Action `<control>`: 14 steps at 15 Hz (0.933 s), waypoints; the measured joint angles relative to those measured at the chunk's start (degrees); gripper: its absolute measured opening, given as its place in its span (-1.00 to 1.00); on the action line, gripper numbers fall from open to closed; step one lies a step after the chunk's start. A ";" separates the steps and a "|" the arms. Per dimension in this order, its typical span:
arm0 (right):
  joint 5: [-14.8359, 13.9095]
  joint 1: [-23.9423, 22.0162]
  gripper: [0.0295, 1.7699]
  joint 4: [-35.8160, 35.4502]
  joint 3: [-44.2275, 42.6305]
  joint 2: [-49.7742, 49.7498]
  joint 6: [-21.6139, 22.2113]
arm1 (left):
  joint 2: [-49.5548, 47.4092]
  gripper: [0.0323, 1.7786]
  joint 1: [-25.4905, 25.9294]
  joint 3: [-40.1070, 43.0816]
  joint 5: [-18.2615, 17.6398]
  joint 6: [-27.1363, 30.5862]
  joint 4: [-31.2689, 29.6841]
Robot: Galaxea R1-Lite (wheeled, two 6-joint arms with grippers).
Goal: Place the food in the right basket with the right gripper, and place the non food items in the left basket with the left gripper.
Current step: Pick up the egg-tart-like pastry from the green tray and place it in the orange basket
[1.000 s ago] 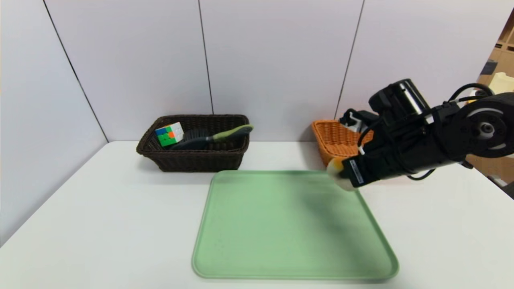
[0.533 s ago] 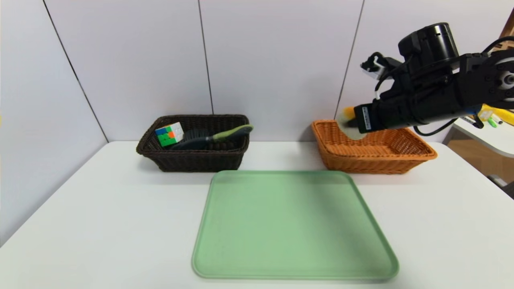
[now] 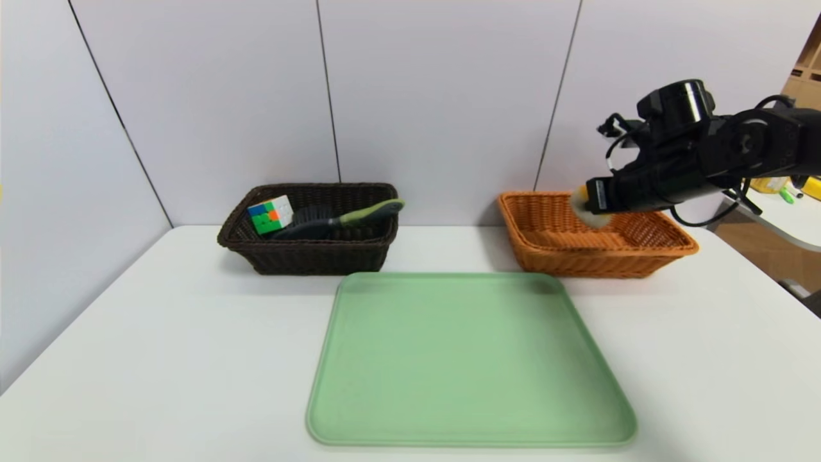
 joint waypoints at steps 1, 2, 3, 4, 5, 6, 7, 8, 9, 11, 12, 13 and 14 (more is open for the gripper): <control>0.04 -0.55 -0.95 -0.02 -0.34 1.38 0.02 | 0.00 0.90 0.00 0.00 0.00 0.00 0.00; 0.00 -0.99 -0.95 -0.02 -0.80 2.91 0.05 | 0.00 0.90 0.00 0.00 0.00 0.02 0.00; 0.00 -1.27 -0.95 -0.02 -1.19 4.29 0.02 | 0.00 0.90 0.00 0.00 0.00 0.02 0.00; -0.02 -1.46 -0.95 -0.11 -1.55 5.34 0.05 | 0.00 0.90 0.00 0.00 0.00 0.00 0.00; -0.02 -1.57 -0.95 -0.24 -2.07 6.47 0.05 | 0.00 0.90 0.00 0.00 0.00 -0.02 0.00; -0.05 -1.66 -0.95 -0.27 -2.77 7.55 0.05 | 0.00 0.90 0.00 0.00 0.00 0.00 0.00; -0.02 -1.71 -0.95 -0.29 -3.17 8.31 0.05 | 0.00 0.90 0.00 0.00 0.00 0.00 0.00; 0.02 -1.77 -0.95 -0.29 -3.47 9.01 0.05 | 0.00 0.90 0.02 0.00 0.00 0.00 0.00; -0.02 -1.77 -0.95 -0.24 -3.58 9.51 0.05 | 0.00 0.90 0.02 0.00 0.00 0.02 0.00; -0.07 -1.79 -0.58 -0.11 -3.78 10.12 0.17 | 0.00 0.90 0.02 0.00 0.00 0.02 0.00; -0.09 -1.79 -0.41 -0.09 -3.84 10.30 0.24 | 0.00 0.90 0.02 0.00 0.00 0.02 0.00; -0.16 -1.73 -0.24 -0.05 -3.84 10.36 0.38 | 0.00 0.90 0.02 0.00 0.00 0.02 0.00; -0.18 -1.71 -0.10 0.00 -3.86 10.34 0.39 | 0.00 0.90 0.02 0.00 0.00 0.02 0.00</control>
